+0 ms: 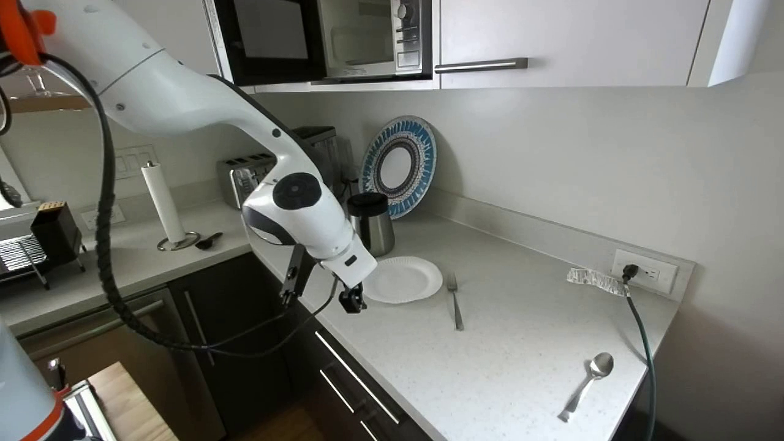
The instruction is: Move the plate from the microwave to the countertop
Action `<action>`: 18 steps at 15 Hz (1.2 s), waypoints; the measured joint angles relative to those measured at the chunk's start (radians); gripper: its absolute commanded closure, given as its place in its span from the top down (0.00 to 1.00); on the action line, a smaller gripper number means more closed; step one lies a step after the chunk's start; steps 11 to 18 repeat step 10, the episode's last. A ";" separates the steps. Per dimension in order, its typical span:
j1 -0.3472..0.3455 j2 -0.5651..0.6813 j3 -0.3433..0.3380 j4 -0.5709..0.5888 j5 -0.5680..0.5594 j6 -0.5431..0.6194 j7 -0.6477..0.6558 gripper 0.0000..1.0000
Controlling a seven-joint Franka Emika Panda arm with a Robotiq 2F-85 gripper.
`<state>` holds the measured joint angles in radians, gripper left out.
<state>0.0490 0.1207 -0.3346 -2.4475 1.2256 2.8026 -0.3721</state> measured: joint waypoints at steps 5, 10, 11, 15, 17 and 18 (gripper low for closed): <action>0.085 -0.078 -0.086 -0.168 -0.408 0.189 0.154 1.00; 0.085 -0.079 -0.123 -0.206 -0.583 0.281 0.194 1.00; 0.085 -0.079 -0.123 -0.206 -0.583 0.281 0.194 1.00; 0.085 -0.079 -0.123 -0.206 -0.583 0.281 0.194 1.00; 0.085 -0.079 -0.123 -0.206 -0.583 0.281 0.194 1.00; 0.085 -0.079 -0.123 -0.206 -0.583 0.281 0.194 1.00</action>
